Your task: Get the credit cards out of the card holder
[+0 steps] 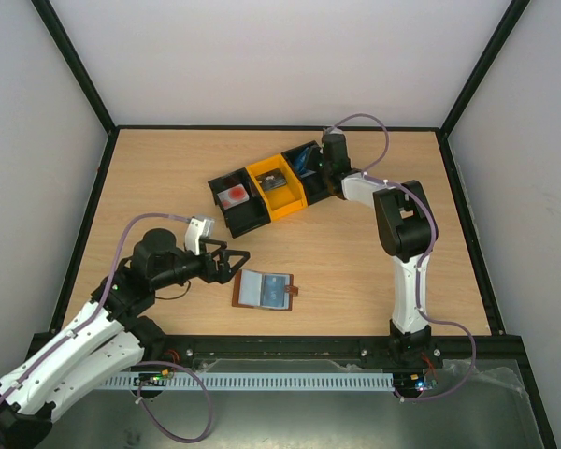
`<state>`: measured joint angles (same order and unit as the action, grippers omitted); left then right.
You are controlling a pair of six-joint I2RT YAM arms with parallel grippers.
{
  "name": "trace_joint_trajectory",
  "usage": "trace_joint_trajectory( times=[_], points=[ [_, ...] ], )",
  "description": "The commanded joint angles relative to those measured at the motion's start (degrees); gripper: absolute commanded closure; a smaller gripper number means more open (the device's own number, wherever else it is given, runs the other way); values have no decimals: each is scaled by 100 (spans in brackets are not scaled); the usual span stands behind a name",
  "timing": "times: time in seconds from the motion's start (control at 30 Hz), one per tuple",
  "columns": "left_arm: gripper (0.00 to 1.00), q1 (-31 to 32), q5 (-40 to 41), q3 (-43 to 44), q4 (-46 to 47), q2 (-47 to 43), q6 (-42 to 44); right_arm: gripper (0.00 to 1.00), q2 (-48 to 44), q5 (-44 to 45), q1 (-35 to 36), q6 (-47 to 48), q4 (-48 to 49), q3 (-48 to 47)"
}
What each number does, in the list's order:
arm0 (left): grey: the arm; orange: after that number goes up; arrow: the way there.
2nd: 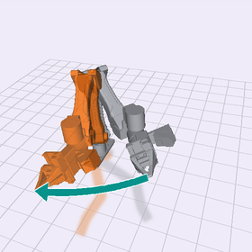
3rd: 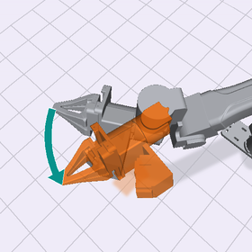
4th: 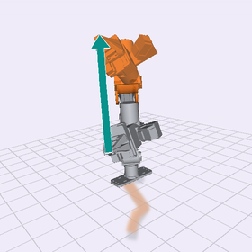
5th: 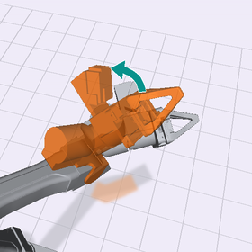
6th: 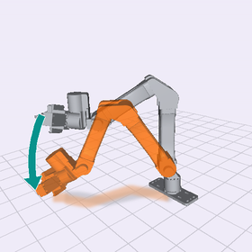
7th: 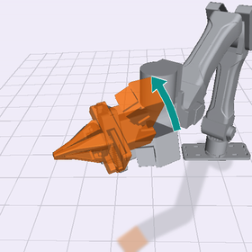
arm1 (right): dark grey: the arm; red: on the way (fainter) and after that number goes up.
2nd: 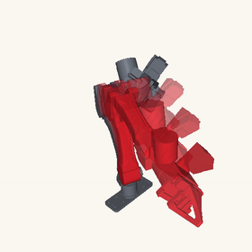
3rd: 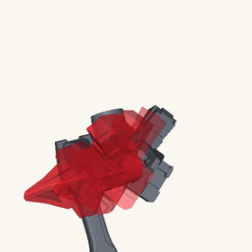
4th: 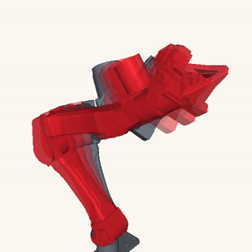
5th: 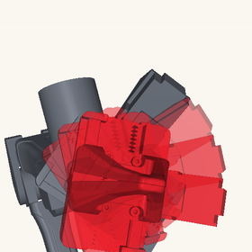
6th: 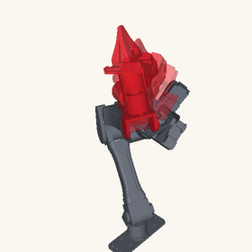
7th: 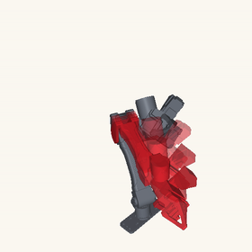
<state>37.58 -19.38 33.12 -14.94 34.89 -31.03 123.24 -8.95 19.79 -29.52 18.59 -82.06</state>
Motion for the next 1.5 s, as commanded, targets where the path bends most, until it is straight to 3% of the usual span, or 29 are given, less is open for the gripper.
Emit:
trace_joint_trajectory(
  times=[0.0, 0.5, 0.83, 1.2, 1.47],
  points=[
    [0, -14, 30, 131, 23, -26, 44, 76, -6, 180, -15, 96, -301, -179],
    [0, -14, 66, 431, -427, 666, 127, 62, -348, 394, -17, 287, -788, -489],
    [0, -14, 302, 237, -369, 962, -312, 62, -1432, 330, -10, -874, -1772, 248],
    [10, -14, 24, -362, 475, 1318, -832, 57, -3510, -444, 146, -1330, -2014, 2780],
    [22, -14, -357, -985, 1563, 2025, -1339, 56, -4908, -442, 1114, -1937, -1883, 4262]
  ],
)
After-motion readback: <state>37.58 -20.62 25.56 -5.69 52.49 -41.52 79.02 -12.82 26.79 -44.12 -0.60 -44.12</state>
